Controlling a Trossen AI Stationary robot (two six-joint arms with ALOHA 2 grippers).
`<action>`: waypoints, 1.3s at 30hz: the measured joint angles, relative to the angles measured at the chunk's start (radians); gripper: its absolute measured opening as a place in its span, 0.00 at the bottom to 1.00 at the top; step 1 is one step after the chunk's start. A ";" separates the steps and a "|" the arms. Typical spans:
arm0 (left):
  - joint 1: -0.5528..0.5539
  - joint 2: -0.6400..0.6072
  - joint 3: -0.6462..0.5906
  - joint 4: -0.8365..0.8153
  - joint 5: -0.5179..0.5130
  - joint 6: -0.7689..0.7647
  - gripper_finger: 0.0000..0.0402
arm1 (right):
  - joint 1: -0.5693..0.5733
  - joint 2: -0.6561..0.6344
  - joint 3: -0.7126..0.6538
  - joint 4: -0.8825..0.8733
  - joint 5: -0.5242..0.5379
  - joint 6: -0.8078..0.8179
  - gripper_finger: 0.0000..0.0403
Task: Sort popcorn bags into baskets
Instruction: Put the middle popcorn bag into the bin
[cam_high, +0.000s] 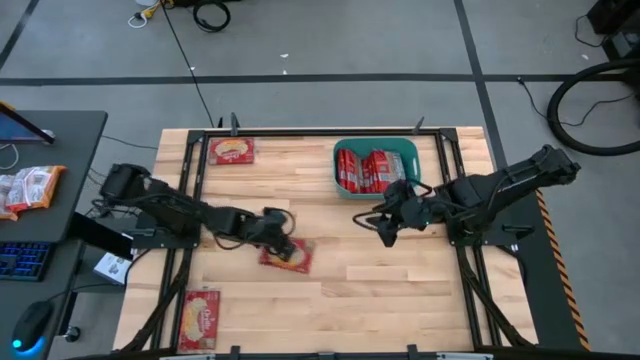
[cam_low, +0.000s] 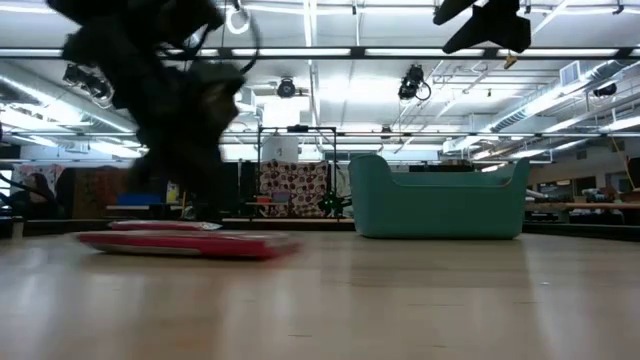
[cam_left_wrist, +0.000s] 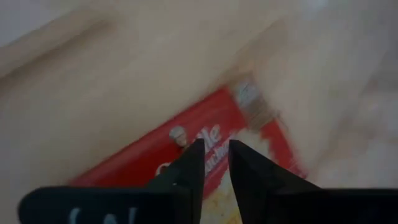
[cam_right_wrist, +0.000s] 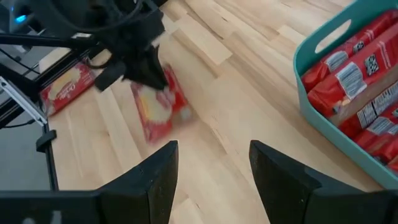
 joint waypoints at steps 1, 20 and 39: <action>0.000 0.036 0.033 0.031 -0.008 0.021 0.19 | 0.007 0.000 -0.005 0.000 0.009 0.005 0.51; -0.319 0.195 0.451 -0.532 -0.004 -0.153 0.11 | 0.068 0.442 -0.021 0.402 -0.015 0.083 0.49; -0.314 0.398 0.359 -0.246 -0.080 -0.183 0.11 | -0.098 0.748 -0.018 0.593 -0.248 0.220 0.82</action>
